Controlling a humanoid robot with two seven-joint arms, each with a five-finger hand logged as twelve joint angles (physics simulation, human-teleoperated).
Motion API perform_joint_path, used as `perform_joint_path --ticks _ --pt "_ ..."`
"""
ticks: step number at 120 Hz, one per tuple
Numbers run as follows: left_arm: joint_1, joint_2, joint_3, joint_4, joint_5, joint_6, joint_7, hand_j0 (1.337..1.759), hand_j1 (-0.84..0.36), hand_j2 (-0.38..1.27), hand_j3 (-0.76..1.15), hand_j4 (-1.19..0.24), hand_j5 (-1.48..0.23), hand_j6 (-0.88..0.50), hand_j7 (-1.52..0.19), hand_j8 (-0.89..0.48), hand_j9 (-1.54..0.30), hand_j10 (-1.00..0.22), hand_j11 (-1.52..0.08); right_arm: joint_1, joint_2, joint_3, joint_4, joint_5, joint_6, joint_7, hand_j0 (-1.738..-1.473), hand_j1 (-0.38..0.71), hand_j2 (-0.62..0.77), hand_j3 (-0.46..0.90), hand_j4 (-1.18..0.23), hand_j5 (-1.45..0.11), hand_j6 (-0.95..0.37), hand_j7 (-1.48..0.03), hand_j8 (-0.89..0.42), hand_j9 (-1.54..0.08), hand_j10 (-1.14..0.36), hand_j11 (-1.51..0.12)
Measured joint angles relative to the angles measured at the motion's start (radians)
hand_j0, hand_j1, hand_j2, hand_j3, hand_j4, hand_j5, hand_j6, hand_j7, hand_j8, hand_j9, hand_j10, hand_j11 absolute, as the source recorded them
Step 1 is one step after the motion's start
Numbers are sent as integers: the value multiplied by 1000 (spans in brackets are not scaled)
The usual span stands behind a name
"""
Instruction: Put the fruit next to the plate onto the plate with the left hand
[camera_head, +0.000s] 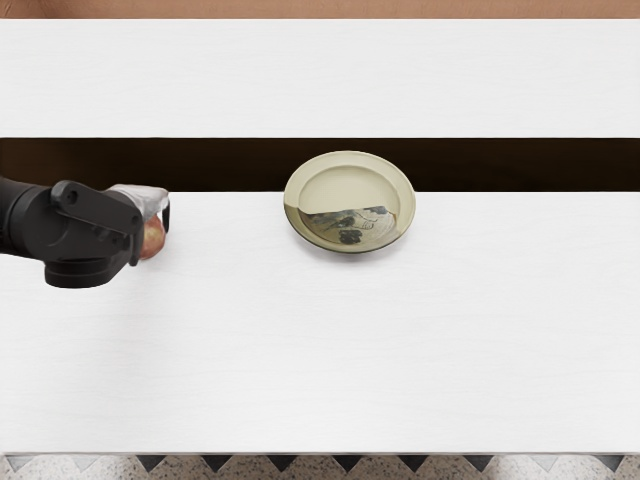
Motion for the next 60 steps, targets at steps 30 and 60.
perform_joint_path --ticks 30,60 --pt "2 -8 -4 -1 -17 -1 -7 1641 -235 326 0 -426 -1094 -186 -1108 -213 -1138 -517 -1163 0 0 0 0 0 0 0 -1658 -318 -5 0 -26 -34 -26 -34 -26 -34 -26 -34" --pt "-37 6 -36 -4 -32 -44 -14 1648 -237 383 0 -351 -1199 -110 -1193 -150 -1150 -530 -1185 0 0 0 0 0 0 0 -1658 -318 -5 0 -26 -34 -26 -34 -26 -34 -26 -34"
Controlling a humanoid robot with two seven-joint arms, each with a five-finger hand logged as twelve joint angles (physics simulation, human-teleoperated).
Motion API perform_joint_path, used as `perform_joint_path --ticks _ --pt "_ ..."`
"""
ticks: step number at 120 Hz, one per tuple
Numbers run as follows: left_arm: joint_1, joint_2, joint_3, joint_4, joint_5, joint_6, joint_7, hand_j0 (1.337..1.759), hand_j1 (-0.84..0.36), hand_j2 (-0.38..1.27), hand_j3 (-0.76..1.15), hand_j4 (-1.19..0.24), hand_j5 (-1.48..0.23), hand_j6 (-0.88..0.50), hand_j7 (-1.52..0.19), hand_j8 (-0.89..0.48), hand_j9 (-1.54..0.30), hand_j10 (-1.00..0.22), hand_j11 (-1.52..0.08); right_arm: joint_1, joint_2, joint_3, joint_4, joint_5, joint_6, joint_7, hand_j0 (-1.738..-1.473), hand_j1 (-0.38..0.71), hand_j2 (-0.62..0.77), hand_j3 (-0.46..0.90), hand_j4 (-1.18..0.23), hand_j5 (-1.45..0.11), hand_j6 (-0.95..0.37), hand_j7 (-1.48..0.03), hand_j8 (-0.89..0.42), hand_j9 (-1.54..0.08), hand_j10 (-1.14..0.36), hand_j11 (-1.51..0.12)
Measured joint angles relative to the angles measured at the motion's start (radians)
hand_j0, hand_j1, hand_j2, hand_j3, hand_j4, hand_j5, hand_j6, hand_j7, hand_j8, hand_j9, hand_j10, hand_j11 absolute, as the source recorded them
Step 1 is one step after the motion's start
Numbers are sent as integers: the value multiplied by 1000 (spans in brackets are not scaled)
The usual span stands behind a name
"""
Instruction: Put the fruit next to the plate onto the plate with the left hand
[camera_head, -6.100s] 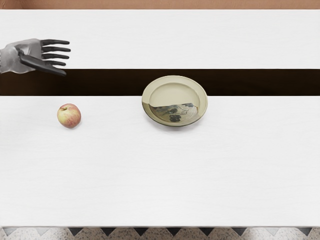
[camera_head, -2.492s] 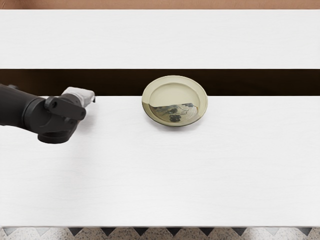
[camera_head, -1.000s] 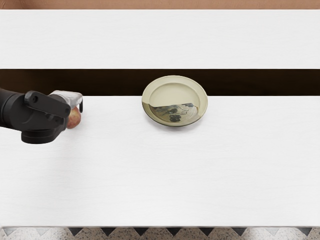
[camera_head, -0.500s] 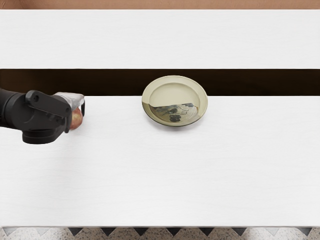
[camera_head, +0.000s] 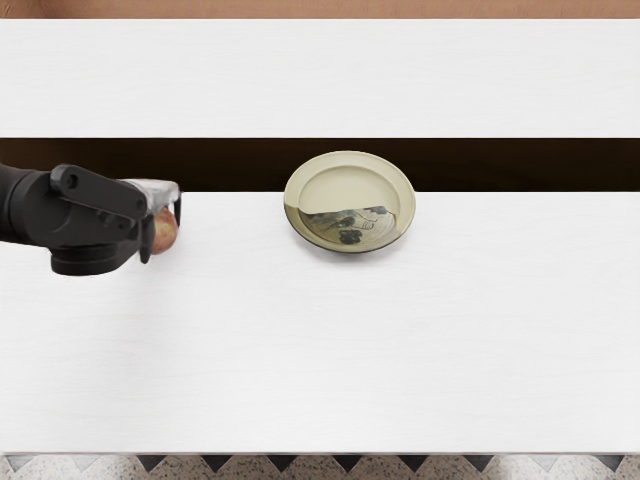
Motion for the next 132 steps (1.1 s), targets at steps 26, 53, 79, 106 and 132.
perform_joint_path --ticks 26,53,79,106,132 --pt "-46 20 -67 -1 -4 -21 2 1648 -248 383 0 -313 -1264 -76 -1247 -164 -1175 -525 -1190 0 0 0 0 0 0 0 -1658 -318 -5 0 -26 -33 -26 -34 -26 -34 -25 -34" --pt "-56 28 -186 6 -11 -25 2 1648 -276 429 0 -275 -1268 -62 -1243 -141 -1212 -505 -1187 0 0 0 0 0 0 0 -1658 -318 -5 0 -26 -33 -26 -34 -26 -34 -25 -34" --pt "-50 22 -300 13 -13 -23 2 1649 -277 402 0 -259 -1267 -50 -1249 -119 -1228 -502 -1184 0 0 0 0 0 0 0 -1658 -318 -5 0 -26 -34 -26 -34 -26 -34 -26 -34" --pt "-45 10 -383 18 -15 -24 2 1649 -295 423 0 -245 -1272 -30 -1255 -100 -1232 -487 -1181 0 0 0 0 0 0 0 -1658 -318 -5 0 -26 -33 -26 -33 -26 -33 -25 -33" --pt "-28 -52 -451 51 -14 -25 1 1648 -300 419 0 -247 -1274 -24 -1262 -100 -1235 -490 -1183 0 0 0 0 0 0 0 -1658 -318 -5 0 -26 -34 -26 -34 -26 -34 -26 -34"
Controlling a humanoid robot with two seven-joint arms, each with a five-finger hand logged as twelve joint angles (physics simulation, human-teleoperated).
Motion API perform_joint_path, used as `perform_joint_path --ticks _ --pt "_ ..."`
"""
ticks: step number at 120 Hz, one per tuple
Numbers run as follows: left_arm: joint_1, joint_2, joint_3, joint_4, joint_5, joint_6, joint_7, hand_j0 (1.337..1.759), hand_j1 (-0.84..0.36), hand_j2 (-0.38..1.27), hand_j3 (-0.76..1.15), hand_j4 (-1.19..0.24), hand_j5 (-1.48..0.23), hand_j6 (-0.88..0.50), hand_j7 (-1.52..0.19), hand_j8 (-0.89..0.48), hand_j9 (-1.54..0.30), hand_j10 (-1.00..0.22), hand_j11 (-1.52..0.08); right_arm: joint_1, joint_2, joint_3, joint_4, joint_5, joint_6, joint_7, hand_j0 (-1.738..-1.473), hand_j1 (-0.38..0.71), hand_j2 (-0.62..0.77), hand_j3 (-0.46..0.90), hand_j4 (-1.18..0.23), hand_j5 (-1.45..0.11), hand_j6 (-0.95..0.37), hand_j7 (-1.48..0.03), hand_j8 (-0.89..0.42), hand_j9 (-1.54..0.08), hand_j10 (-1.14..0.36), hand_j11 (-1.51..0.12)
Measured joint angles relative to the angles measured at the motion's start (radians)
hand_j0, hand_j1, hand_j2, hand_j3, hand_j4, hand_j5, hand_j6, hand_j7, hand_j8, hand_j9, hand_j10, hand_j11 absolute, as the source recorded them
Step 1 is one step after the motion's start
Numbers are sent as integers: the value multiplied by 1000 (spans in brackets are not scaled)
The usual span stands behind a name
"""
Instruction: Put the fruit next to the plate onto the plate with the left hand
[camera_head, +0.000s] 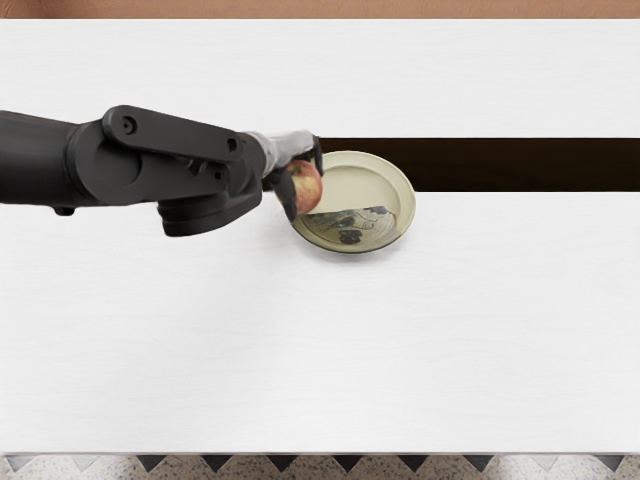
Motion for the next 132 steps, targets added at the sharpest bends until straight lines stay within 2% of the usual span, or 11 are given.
perform_joint_path --ticks 50,55,63,81,100,111,116,122,126,132 --pt "29 -60 -115 57 7 -16 0 1646 -291 412 0 -274 -1244 -40 -1239 -104 -1231 -490 -1185 0 0 0 0 0 0 0 -1658 -318 -5 0 -26 -33 -26 -34 -26 -34 -26 -34" --pt "41 -76 -126 72 10 -15 -5 1647 -253 337 0 -320 -1148 -86 -1150 -145 -1142 -500 -1101 0 0 0 0 0 0 0 -1658 -318 -5 0 -26 -33 -26 -34 -26 -34 -26 -34" --pt "47 -81 -140 93 15 -13 -15 1650 -228 334 0 -402 -994 -195 -991 -247 -986 -484 -957 0 0 0 0 0 0 0 -1658 -318 -5 0 -26 -33 -26 -34 -26 -33 -26 -34" --pt "49 -81 -153 116 20 -10 -24 1654 -107 190 0 -342 -671 -243 -670 -268 -667 -382 -653 0 0 0 0 0 0 0 -1658 -318 -5 0 -26 -33 -26 -33 -26 -33 -26 -33" --pt "54 -82 -156 121 21 -10 -26 1656 -26 116 0 -296 -489 -250 -488 -262 -487 -314 -481 0 0 0 0 0 0 0 -1658 -318 -5 0 -26 -33 -26 -33 -26 -33 -26 -33" --pt "62 -3 -167 114 12 -12 -25 1657 0 92 0 -280 -431 -251 -430 -259 -430 -292 -426 0 0 0 0 0 0 0 -1658 -318 -5 0 -26 -33 -26 -33 -26 -33 -26 -33" --pt "115 64 -199 99 9 -24 -25 1657 8 85 0 -275 -412 -252 -412 -258 -411 -285 -408 0 0 0 0 0 0 0 -1658 -318 -5 0 -26 -34 -26 -34 -26 -34 -26 -34" --pt "137 120 -240 76 6 -48 -25 1657 17 78 0 -270 -394 -252 -393 -256 -393 -278 -390 0 0 0 0 0 0 0 -1658 -318 -5 0 -26 -34 -26 -34 -26 -34 -26 -34" --pt "189 175 -279 49 6 -61 -25 1657 22 74 0 -268 -384 -252 -383 -256 -383 -274 -381 0 0 0 0 0 0 0 -1658 -318 -5 0 -26 -34 -26 -33 -26 -34 -26 -34" --pt "230 251 -344 8 6 -102 -25 1658 27 69 0 -264 -371 -252 -371 -255 -371 -269 -369 0 0 0 0 0 0 0 -1658 -318 -5 0 -26 -34 -26 -33 -26 -34 -26 -34"
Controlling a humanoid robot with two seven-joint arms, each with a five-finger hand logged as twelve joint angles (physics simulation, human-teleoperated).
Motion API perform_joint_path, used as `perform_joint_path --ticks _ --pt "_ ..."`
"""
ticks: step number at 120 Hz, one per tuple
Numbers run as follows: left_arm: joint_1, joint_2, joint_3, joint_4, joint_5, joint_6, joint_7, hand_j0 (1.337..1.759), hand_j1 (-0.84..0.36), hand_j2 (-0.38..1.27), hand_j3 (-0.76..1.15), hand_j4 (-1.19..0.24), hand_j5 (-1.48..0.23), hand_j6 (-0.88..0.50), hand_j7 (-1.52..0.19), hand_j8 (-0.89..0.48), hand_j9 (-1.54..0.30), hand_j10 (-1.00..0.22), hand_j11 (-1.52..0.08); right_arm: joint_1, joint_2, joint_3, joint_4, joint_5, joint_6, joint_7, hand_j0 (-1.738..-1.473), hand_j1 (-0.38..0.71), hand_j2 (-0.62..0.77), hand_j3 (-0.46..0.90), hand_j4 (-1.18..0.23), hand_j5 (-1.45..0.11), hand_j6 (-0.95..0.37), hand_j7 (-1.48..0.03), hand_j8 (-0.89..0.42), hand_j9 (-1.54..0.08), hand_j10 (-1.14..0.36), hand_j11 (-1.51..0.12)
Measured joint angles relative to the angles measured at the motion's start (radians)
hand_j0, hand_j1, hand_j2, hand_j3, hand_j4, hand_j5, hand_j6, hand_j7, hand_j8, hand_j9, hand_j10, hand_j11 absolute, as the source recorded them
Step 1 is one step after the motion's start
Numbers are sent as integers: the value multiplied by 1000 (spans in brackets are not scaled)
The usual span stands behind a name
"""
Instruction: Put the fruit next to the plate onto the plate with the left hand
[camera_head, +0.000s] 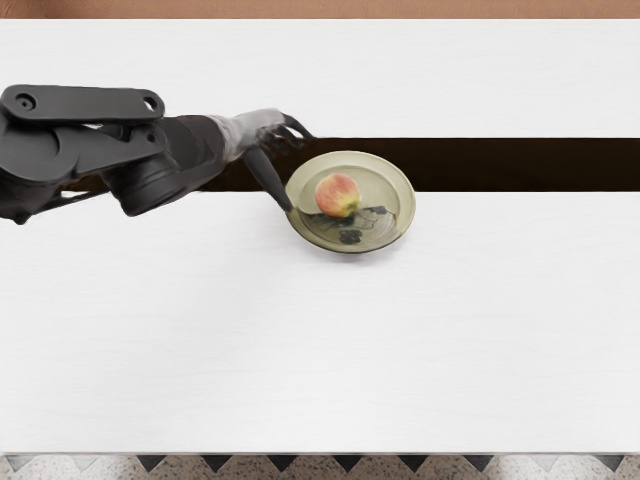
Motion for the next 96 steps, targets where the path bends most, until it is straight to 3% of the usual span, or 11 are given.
perform_joint_path --ticks 9,30,47,60,71,96 --pt "137 87 -132 -38 -1 -129 1 1658 33 63 0 -261 -358 -253 -358 -255 -358 -264 -356 0 0 0 0 0 0 0 -1658 -318 -5 0 -26 -34 -26 -34 -26 -34 -26 -34" --pt "310 263 -401 -69 -38 -469 8 1658 41 56 0 -256 -341 -253 -341 -254 -341 -258 -340 0 0 0 0 0 0 0 -1658 -318 -5 0 -26 -34 -26 -34 -26 -34 -26 -34" --pt "460 392 -571 -12 -118 -709 13 1658 44 54 0 -255 -334 -253 -334 -253 -334 -255 -334 0 0 0 0 0 0 0 -1658 -318 -5 0 -26 -34 -26 -34 -26 -34 -26 -34" --pt "543 488 -629 81 -231 -780 14 1658 45 53 0 -254 -332 -253 -332 -253 -332 -254 -331 0 0 0 0 0 0 0 -1658 -318 -5 0 -26 -34 -26 -34 -26 -34 -26 -34" --pt "602 561 -648 120 -318 -803 14 1658 46 53 0 -253 -330 -252 -330 -252 -330 -253 -330 0 0 0 0 0 0 0 -1658 -318 -5 0 -26 -34 -26 -34 -26 -34 -26 -34" --pt "618 565 -659 144 -386 -817 14 1658 47 52 0 -252 -329 -251 -329 -251 -329 -252 -329 0 0 0 0 0 0 0 -1658 -318 -5 0 -26 -34 -26 -34 -26 -34 -26 -34"
